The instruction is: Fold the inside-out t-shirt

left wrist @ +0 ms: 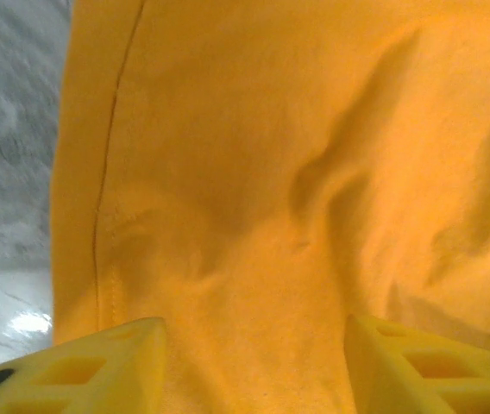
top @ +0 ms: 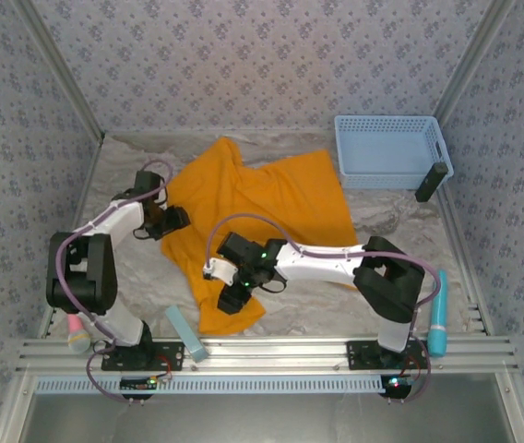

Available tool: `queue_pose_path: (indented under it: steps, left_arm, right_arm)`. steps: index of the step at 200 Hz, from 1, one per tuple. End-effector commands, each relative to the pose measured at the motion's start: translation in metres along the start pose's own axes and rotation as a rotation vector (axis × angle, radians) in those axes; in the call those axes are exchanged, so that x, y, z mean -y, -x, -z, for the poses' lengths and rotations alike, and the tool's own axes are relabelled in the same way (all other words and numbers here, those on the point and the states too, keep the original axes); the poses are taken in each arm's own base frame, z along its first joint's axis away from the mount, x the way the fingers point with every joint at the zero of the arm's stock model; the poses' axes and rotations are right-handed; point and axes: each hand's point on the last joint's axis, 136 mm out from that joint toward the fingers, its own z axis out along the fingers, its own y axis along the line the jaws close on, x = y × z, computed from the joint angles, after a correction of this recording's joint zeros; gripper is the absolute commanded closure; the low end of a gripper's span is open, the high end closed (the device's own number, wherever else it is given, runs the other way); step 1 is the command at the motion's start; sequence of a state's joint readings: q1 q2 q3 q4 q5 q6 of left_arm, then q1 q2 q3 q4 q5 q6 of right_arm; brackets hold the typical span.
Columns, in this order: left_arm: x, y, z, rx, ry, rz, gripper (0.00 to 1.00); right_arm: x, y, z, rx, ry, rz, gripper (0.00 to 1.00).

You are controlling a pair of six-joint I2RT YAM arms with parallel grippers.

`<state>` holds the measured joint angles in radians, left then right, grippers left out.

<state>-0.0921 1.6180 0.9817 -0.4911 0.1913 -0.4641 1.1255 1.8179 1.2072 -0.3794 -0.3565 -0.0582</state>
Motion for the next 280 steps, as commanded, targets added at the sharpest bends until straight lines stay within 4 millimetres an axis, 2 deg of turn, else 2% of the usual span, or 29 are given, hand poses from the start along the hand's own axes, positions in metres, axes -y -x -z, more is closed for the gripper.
queue_pose_path:
  steps: [1,20,23,32,51,74,94,113,139,180,201,209,224,235,246,265,280]
  left_arm:
    - [0.002,-0.015,-0.007,-0.03,0.003,0.003,0.51]
    - [-0.005,-0.02,-0.013,-0.03,0.048,-0.005,0.63]
    - [-0.008,-0.02,-0.014,-0.03,0.062,0.001,0.66]
    - [-0.016,-0.022,-0.019,-0.035,0.089,0.012,0.72]
    - [-0.027,-0.03,-0.027,-0.048,0.126,0.019,0.77]
    - [-0.047,-0.033,-0.033,-0.051,0.213,0.003,0.79]
    - [-0.051,-0.03,-0.034,-0.038,0.231,-0.018,0.76]
    - [-0.045,-0.028,-0.034,-0.043,0.201,-0.035,0.71]
    - [-0.044,-0.025,-0.038,-0.05,0.198,-0.061,0.7]
    - [-0.03,-0.021,-0.036,-0.059,0.121,-0.104,0.6]
    - [-0.018,-0.011,-0.016,-0.011,0.093,-0.093,0.55]
    - [-0.009,-0.007,-0.006,0.014,0.059,-0.083,0.51]
    - [0.009,-0.005,0.015,0.042,-0.015,-0.056,0.47]
    - [0.022,-0.002,0.032,0.067,-0.069,-0.042,0.44]
    - [0.034,0.002,0.048,0.102,-0.108,-0.045,0.41]
    - [0.046,0.021,0.068,0.18,-0.132,-0.058,0.4]
    - [0.055,0.04,0.065,0.222,-0.138,-0.081,0.41]
  right_arm:
    - [0.015,-0.007,-0.021,-0.048,-0.108,0.04,0.5]
    - [0.019,-0.021,-0.024,-0.083,-0.125,0.011,0.51]
    - [0.02,-0.037,-0.027,-0.115,-0.129,-0.001,0.52]
    - [0.021,-0.051,-0.027,-0.134,-0.135,-0.022,0.53]
    - [0.02,-0.076,-0.024,-0.155,-0.144,-0.069,0.53]
    - [0.021,-0.095,-0.014,-0.138,-0.166,-0.132,0.52]
    - [0.019,-0.108,-0.004,-0.128,-0.16,-0.18,0.5]
    - [0.015,-0.122,0.003,-0.133,-0.158,-0.208,0.5]
    - [0.009,-0.142,0.012,-0.141,-0.149,-0.232,0.49]
    - [0.0,-0.144,0.032,-0.086,-0.124,-0.236,0.47]
    - [0.0,-0.14,0.038,-0.069,-0.128,-0.249,0.47]
    - [0.004,-0.131,0.044,-0.044,-0.154,-0.245,0.47]
    - [0.022,-0.105,0.062,0.043,-0.26,-0.253,0.47]
    - [0.046,-0.085,0.084,0.124,-0.368,-0.292,0.46]
    - [0.081,-0.07,0.112,0.214,-0.51,-0.405,0.45]
    - [0.141,-0.069,0.151,0.322,-0.669,-0.65,0.44]
    - [0.181,-0.079,0.172,0.357,-0.742,-0.827,0.44]
